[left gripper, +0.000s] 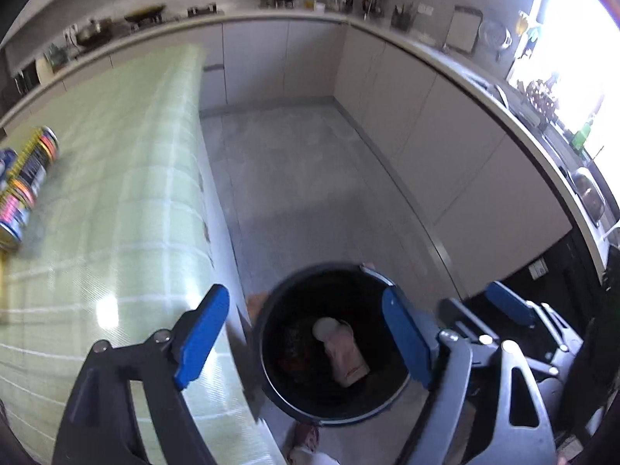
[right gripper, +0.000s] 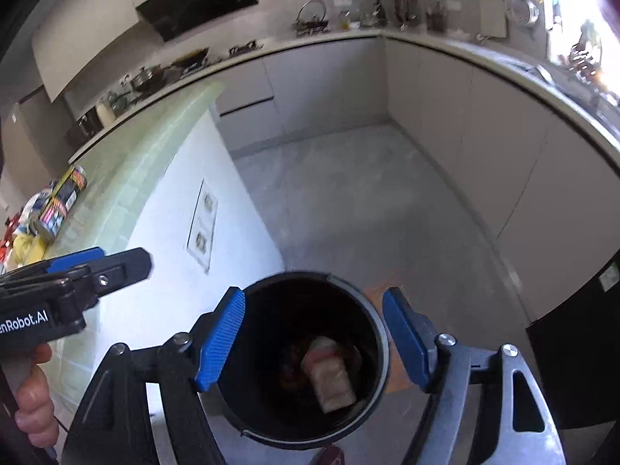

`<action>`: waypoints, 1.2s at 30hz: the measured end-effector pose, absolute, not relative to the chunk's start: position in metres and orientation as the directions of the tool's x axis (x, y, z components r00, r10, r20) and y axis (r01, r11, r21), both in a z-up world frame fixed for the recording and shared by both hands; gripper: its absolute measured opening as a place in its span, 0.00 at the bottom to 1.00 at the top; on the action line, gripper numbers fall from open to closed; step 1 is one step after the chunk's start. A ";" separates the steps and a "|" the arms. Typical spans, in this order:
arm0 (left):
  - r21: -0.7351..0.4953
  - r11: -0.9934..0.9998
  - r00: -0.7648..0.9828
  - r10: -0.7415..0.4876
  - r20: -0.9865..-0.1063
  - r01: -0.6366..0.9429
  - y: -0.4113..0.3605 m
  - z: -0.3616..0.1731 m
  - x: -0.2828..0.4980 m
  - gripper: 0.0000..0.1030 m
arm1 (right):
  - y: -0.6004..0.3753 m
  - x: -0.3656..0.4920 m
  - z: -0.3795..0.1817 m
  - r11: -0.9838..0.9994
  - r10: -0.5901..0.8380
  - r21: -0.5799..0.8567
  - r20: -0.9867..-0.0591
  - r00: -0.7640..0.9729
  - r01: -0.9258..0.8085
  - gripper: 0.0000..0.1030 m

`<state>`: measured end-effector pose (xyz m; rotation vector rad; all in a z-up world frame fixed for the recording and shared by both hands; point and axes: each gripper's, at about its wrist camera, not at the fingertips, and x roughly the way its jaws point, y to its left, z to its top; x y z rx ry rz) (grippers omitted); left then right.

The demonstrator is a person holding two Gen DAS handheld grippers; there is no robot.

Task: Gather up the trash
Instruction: 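Open both grippers over the bucket to drop the steel wool and carton, then move both grippers back to the table toward the Pepsi can and tall can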

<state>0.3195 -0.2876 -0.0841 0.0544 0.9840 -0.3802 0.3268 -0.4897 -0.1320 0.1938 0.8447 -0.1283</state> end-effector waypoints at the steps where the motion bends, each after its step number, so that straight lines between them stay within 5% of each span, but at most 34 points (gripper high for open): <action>1: -0.114 0.934 0.510 -0.285 -0.811 0.340 -0.287 -0.079 0.317 0.80 | -0.491 0.325 -0.128 0.974 -0.043 0.116 -0.747 0.663 0.194 0.73; 13: -0.091 0.939 0.588 -0.281 -0.758 0.332 -0.247 -0.035 0.301 0.80 | -0.453 0.310 -0.060 0.961 -0.078 0.141 -0.686 0.724 0.236 0.78; 36: -0.087 0.993 0.691 -0.120 -0.713 0.083 0.034 -0.005 0.284 0.81 | -0.162 0.322 -0.015 0.989 0.083 0.148 -0.616 0.784 0.012 0.82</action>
